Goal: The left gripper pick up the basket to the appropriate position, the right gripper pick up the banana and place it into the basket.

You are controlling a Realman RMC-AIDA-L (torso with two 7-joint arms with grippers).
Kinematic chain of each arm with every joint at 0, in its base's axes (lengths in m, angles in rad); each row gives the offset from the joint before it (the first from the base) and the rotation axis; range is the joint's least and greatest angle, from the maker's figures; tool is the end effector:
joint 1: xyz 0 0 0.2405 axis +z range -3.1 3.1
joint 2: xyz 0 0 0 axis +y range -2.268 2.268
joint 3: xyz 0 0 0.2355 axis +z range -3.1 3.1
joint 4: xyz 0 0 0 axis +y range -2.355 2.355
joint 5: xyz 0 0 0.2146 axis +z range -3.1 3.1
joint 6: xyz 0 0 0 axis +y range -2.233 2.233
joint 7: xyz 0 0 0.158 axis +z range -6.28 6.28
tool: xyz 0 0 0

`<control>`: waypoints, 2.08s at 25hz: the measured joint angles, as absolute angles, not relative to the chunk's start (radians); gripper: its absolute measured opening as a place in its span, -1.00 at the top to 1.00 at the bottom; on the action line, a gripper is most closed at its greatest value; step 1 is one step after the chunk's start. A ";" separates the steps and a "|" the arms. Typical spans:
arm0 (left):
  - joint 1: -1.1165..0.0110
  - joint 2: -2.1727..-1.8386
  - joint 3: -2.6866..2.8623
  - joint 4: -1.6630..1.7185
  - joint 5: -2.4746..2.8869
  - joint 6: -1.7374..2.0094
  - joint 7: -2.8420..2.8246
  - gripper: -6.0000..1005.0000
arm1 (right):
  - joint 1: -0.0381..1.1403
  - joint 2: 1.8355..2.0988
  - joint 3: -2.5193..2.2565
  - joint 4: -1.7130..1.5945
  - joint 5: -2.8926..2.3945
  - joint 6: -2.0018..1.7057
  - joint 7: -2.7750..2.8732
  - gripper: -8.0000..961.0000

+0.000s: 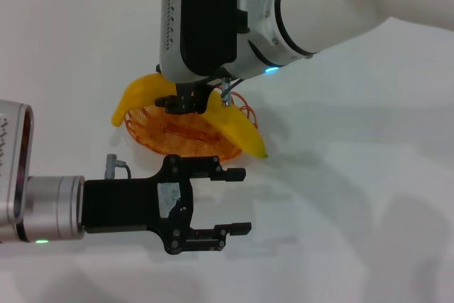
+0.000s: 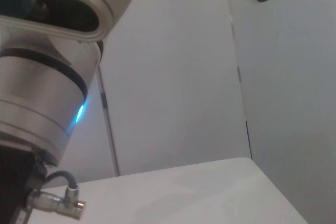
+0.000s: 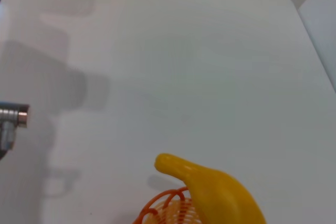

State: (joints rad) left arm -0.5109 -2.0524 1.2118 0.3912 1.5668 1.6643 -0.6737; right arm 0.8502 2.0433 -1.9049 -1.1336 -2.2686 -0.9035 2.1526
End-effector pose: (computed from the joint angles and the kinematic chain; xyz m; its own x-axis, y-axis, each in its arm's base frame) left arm -0.2139 0.2657 -0.0607 0.7868 -0.1711 0.5931 -0.1199 -0.9849 -0.1251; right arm 0.0535 0.3705 -0.1125 0.9700 0.1615 0.1818 0.2117 -0.9287 -0.3046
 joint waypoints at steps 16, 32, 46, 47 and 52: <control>-0.511 -2.052 1.212 0.389 1.568 1.664 -0.673 -0.32 | 0.849 2.043 -1.907 -1.135 -2.270 -0.885 2.154 -0.07; -0.501 -2.052 1.212 0.388 1.568 1.663 -0.672 -0.32 | 0.711 2.035 -1.813 -1.390 -2.359 -0.888 2.153 -0.84; -0.490 -2.054 1.208 0.388 1.555 1.663 -0.650 -0.32 | 0.429 2.031 -1.474 -1.460 -2.054 -0.868 1.908 -0.83; -0.485 -2.054 1.208 0.388 1.547 1.663 -0.642 -0.32 | 0.413 2.030 -1.449 -1.444 -1.990 -0.892 1.857 -0.83; -0.463 -2.052 1.207 0.388 1.504 1.668 -0.609 -0.32 | 0.373 2.028 -1.323 -1.349 -1.790 -1.057 1.665 -0.83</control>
State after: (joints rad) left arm -0.4627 -2.0516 1.2072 0.3881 1.5041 1.6682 -0.6085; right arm 0.3726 2.0280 -1.3228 -1.3486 -1.7901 -1.0566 1.6650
